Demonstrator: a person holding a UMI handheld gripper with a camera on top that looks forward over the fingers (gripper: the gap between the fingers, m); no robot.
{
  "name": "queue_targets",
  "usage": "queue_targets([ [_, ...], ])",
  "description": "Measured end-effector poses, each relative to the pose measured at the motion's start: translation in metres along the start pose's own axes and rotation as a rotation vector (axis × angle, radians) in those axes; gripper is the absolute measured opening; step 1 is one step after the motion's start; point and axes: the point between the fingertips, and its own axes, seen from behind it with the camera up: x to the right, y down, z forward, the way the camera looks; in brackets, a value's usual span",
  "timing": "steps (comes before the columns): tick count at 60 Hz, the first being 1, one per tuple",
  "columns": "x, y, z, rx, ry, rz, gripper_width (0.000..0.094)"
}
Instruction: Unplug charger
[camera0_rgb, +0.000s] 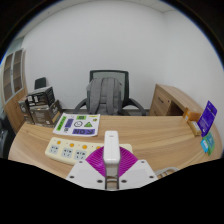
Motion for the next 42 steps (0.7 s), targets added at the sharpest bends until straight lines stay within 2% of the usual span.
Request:
queue_targets([
  [2, 0.0, -0.001, -0.002, -0.003, -0.011, 0.001, 0.0122],
  [3, 0.002, -0.012, -0.007, 0.029, -0.011, 0.001, 0.0123],
  [7, 0.01, -0.084, -0.046, 0.246, 0.035, -0.108, 0.0123],
  [11, 0.006, -0.155, -0.078, 0.38, 0.019, -0.128, 0.0121],
  [14, 0.002, -0.189, -0.092, 0.418, -0.05, -0.06, 0.012],
  [20, 0.025, -0.221, -0.099, 0.447, -0.066, -0.004, 0.012],
  [26, 0.054, -0.201, -0.083, 0.409, -0.061, 0.044, 0.012],
  [42, 0.101, -0.038, 0.017, 0.087, -0.138, 0.119, 0.0135],
])
